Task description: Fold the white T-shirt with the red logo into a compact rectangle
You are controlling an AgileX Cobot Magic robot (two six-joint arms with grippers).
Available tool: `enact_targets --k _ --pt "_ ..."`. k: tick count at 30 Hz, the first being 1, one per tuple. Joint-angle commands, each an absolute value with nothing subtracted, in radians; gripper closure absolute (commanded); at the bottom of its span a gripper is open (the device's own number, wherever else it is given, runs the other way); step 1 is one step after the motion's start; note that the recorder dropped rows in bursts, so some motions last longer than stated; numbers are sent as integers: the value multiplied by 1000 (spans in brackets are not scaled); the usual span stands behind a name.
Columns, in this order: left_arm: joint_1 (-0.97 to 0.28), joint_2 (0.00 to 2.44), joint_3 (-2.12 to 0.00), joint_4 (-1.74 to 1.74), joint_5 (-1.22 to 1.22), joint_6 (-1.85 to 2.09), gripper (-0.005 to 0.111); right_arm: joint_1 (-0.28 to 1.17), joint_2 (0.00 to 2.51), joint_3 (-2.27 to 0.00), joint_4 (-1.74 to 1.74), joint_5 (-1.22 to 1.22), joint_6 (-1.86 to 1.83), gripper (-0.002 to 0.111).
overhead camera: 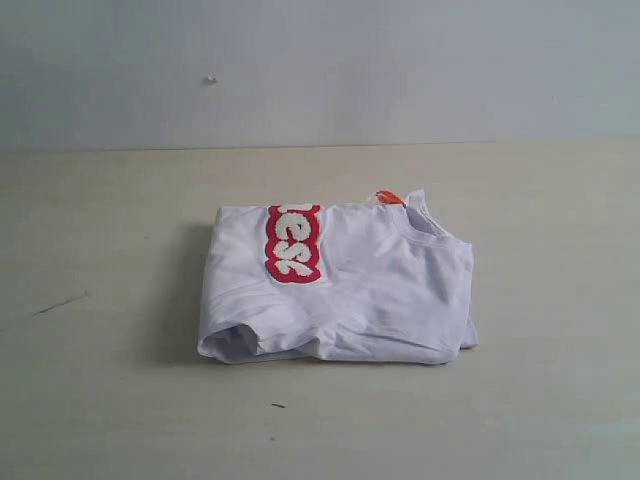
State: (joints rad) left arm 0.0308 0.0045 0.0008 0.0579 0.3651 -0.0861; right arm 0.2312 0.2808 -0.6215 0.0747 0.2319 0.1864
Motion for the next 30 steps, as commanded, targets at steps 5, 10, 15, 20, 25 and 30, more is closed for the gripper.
enact_targets --k 5,10,15,20,25,30 --pt "35 0 0 56 354 -83 107 233 279 -602 38 186 157 108" --pt "35 0 0 56 354 -83 107 184 207 -514 38 -25 114 108" --pt "35 0 0 56 354 -83 107 64 118 -395 38 -237 114 108" --pt "35 0 0 56 354 -83 107 -45 42 -332 36 -234 114 108" --pt "35 0 0 56 354 -83 107 -105 0 -256 -42 -183 113 108" --pt "35 0 0 56 354 -83 107 -115 0 -167 -155 -105 98 108"
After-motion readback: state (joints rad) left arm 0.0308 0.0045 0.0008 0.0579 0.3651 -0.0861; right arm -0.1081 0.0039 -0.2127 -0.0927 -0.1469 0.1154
